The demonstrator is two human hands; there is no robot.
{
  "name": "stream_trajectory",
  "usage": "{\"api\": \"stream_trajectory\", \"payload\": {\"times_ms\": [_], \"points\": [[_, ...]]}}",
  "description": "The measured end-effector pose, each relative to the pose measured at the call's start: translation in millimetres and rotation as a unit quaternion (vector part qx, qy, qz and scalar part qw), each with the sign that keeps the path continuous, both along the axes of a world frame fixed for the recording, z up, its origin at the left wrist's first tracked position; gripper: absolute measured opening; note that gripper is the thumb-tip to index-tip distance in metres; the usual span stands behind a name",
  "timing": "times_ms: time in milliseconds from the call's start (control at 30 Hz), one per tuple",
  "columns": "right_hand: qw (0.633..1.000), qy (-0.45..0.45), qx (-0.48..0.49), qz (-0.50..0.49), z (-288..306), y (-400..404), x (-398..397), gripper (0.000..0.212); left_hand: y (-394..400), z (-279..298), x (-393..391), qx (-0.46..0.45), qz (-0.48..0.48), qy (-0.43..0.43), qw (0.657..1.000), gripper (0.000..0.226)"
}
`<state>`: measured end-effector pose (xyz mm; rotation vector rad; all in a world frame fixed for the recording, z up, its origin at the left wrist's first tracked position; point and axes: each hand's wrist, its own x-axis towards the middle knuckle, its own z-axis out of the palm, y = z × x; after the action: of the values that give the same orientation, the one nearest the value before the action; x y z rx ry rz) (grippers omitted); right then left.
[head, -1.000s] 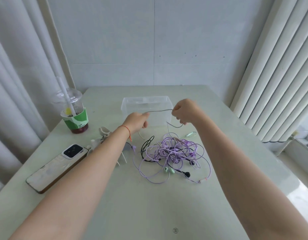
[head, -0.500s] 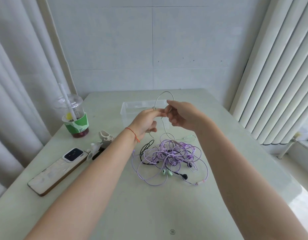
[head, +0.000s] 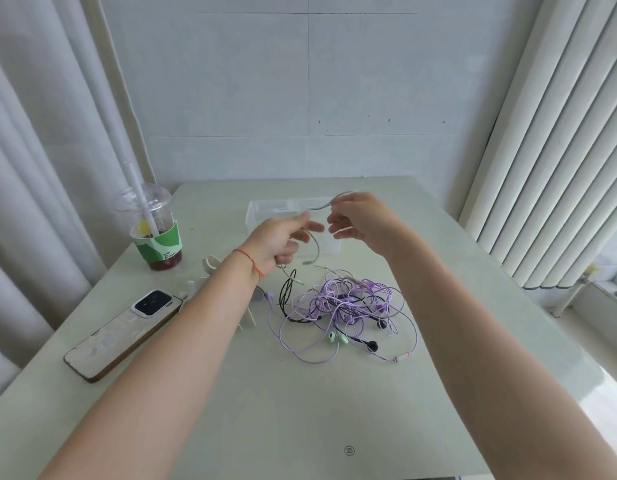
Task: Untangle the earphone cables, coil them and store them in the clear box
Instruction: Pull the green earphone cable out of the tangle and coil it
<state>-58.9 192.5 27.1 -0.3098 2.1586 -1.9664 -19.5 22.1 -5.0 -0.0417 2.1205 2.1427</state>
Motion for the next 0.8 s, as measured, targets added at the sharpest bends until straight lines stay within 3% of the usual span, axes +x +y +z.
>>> {"api": "stream_trajectory", "payload": {"times_ms": [100,167,267,400,533,667,800], "points": [[0.991,0.026,0.113,0.067,-13.2,-3.8,4.6,0.021,-2.5,9.6,1.7,0.21,-0.025,-0.025,0.977,0.034],[0.98,0.029,0.132,0.148,-19.4,-8.0,9.1,0.021,-2.0,13.9,3.1,0.277,-0.015,-0.019,0.96,0.034],[0.963,0.032,0.159,0.216,-26.0,-13.6,13.8,0.009,-4.5,13.5,2.7,0.316,0.038,-0.004,0.948,0.034],[0.978,0.031,0.156,0.135,-26.0,-13.5,11.5,0.015,-11.8,5.6,1.9,0.324,0.135,0.018,0.936,0.032],[0.947,0.011,0.307,0.091,-18.7,3.6,4.9,0.018,-20.5,2.9,1.4,0.372,0.189,0.059,0.907,0.034],[0.939,0.021,0.326,0.103,-11.0,9.5,5.0,0.018,-13.4,2.8,-1.4,0.303,0.205,0.066,0.928,0.041],[0.982,0.04,0.153,0.106,3.3,-1.5,13.8,0.021,2.7,2.7,5.0,0.154,0.108,0.054,0.981,0.035]]}}
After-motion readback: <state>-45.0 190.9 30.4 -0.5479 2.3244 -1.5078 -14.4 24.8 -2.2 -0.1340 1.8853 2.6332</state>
